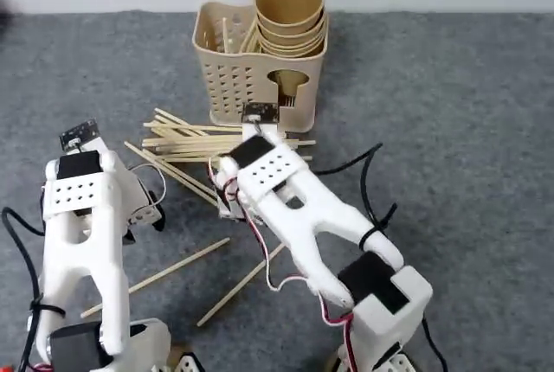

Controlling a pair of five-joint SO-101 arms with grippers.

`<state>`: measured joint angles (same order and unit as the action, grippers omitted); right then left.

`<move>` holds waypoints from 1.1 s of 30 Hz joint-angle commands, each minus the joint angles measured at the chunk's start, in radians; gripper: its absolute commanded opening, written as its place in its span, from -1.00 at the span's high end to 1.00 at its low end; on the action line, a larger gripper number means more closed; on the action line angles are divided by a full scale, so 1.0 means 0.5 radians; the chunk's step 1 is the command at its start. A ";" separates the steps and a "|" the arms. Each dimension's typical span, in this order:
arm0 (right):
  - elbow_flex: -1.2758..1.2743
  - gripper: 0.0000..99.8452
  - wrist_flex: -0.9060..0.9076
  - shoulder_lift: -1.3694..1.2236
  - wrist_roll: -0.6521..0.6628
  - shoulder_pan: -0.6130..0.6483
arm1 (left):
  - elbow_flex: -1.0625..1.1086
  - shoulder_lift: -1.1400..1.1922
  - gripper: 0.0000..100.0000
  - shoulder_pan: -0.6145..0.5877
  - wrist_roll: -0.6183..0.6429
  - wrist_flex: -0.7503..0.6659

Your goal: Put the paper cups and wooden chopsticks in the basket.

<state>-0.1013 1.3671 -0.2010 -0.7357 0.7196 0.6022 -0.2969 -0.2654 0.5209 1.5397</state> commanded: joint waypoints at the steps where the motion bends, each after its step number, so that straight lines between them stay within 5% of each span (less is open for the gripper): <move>1: -0.098 0.75 -0.044 0.186 -0.055 0.063 | -0.008 -0.086 0.68 0.003 0.012 0.000; 33: -1.071 0.76 -0.542 0.661 -0.132 0.275 | 0.130 -0.086 0.68 0.009 0.015 -0.012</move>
<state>-0.6260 1.1078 0.0798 -0.7910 0.8500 0.6605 -0.2969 -0.2654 0.5209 1.5397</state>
